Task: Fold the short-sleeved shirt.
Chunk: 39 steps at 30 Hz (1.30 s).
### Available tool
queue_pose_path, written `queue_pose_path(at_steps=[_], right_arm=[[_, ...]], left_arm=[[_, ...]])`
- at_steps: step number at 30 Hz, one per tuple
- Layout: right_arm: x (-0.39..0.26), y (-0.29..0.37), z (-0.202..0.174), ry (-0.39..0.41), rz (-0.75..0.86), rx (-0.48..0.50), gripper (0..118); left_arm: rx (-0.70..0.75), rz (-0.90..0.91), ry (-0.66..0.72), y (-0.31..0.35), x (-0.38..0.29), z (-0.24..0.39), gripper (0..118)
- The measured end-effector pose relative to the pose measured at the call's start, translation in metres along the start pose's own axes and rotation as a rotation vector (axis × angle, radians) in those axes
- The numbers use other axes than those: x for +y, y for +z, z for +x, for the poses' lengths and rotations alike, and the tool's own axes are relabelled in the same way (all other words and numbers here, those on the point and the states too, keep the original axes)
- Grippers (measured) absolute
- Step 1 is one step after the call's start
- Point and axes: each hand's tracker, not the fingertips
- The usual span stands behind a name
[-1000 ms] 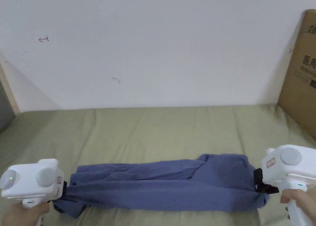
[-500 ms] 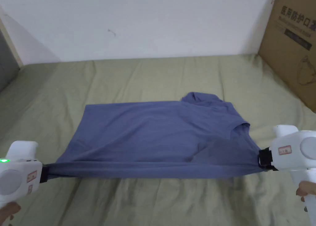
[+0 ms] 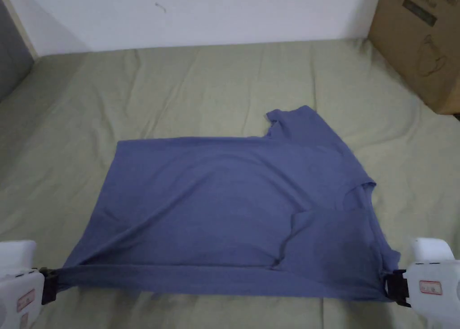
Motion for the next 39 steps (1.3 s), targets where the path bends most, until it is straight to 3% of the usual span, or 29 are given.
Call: queue_pose_path(at_steps=[1, 2, 3, 4, 5, 6, 7, 10, 11, 12, 13, 14, 15, 17, 19, 24, 25, 26, 27, 31, 33, 34, 35, 36, 37, 39], right_arm=[[0.001, -0.001, -0.001, -0.002, -0.002, -0.003, 7], [0.003, 0.000, -0.001, -0.009, -0.002, -0.010, 14], [0.005, 0.004, 0.002, -0.032, 0.013, -0.010, 47], [0.006, 0.006, 0.004, -0.050, 0.021, -0.011, 76], [0.006, 0.010, 0.005, -0.087, 0.043, -0.004, 96], [0.005, 0.015, 0.007, -0.112, 0.067, 0.029, 106], [0.004, 0.021, 0.008, -0.135, 0.080, 0.052, 107], [-0.001, 0.039, 0.011, -0.173, 0.108, 0.096, 107], [-0.005, 0.046, 0.009, -0.185, 0.133, 0.100, 106], [-0.011, 0.054, 0.005, -0.187, 0.160, 0.099, 103], [-0.016, 0.060, 0.000, -0.171, 0.173, 0.087, 93], [-0.020, 0.065, -0.005, -0.140, 0.204, 0.072, 58], [-0.025, 0.072, -0.011, -0.126, 0.233, 0.031, 0], [-0.035, 0.073, -0.021, -0.162, 0.237, -0.047, 0], [-0.040, 0.071, -0.020, -0.174, 0.199, 0.055, 0], [-0.039, 0.059, -0.027, -0.148, 0.193, -0.006, 0], [-0.038, 0.056, -0.026, -0.143, 0.181, -0.004, 0], [-0.039, 0.053, -0.025, -0.146, 0.184, 0.007, 0], [-0.040, 0.049, -0.024, -0.149, 0.182, 0.015, 0], [-0.042, 0.041, -0.027, -0.140, 0.144, 0.004, 0], [-0.044, 0.038, -0.026, -0.151, 0.125, 0.015, 0], [-0.046, 0.035, -0.025, -0.160, 0.114, 0.018, 0], [-0.048, 0.034, -0.024, -0.161, 0.110, 0.018, 0], [-0.048, 0.030, -0.018, -0.162, 0.106, 0.016, 0], [-0.049, 0.028, -0.016, -0.161, 0.099, 0.015, 0], [-0.047, 0.024, -0.012, -0.146, 0.086, 0.027, 5]], left_arm=[[0.004, -0.010, 0.018, 0.000, -0.001, 0.000, 11], [0.021, -0.018, 0.039, 0.001, -0.003, 0.000, 27], [0.025, -0.026, 0.045, 0.004, -0.003, 0.001, 60], [0.009, -0.024, 0.053, 0.006, -0.006, 0.000, 83], [-0.012, -0.021, 0.073, 0.010, -0.010, -0.001, 100], [-0.037, -0.025, 0.091, 0.016, -0.013, -0.002, 103], [-0.057, -0.014, 0.106, 0.022, -0.016, -0.001, 102], [-0.110, -0.026, 0.155, 0.034, -0.023, -0.004, 100], [-0.127, -0.026, 0.166, 0.039, -0.027, -0.004, 92], [-0.132, -0.015, 0.170, 0.045, -0.031, -0.003, 66], [-0.137, 0.006, 0.180, 0.050, -0.036, 0.000, 36], [-0.133, 0.013, 0.180, 0.053, -0.040, 0.002, 4], [-0.126, 0.027, 0.183, 0.057, -0.046, 0.007, 0], [-0.114, 0.060, 0.178, 0.063, -0.059, 0.015, 0], [-0.139, 0.066, 0.186, 0.060, -0.068, 0.011, 0], [-0.080, 0.106, 0.225, 0.045, -0.057, -0.002, 3], [-0.070, 0.099, 0.220, 0.039, -0.053, -0.004, 21], [-0.071, 0.091, 0.224, 0.031, -0.048, -0.006, 51], [-0.078, 0.080, 0.228, 0.026, -0.044, -0.007, 74], [-0.135, 0.053, 0.264, -0.004, -0.033, -0.010, 78], [-0.136, 0.002, 0.275, -0.019, -0.032, -0.009, 74], [-0.154, -0.027, 0.287, -0.024, -0.033, -0.009, 61], [-0.160, -0.028, 0.284, -0.027, -0.034, -0.009, 35], [-0.153, -0.021, 0.278, -0.030, -0.036, -0.006, 0], [-0.097, -0.019, 0.266, -0.030, -0.037, -0.004, 0], [-0.157, -0.038, 0.248, -0.026, -0.036, -0.002, 0]])
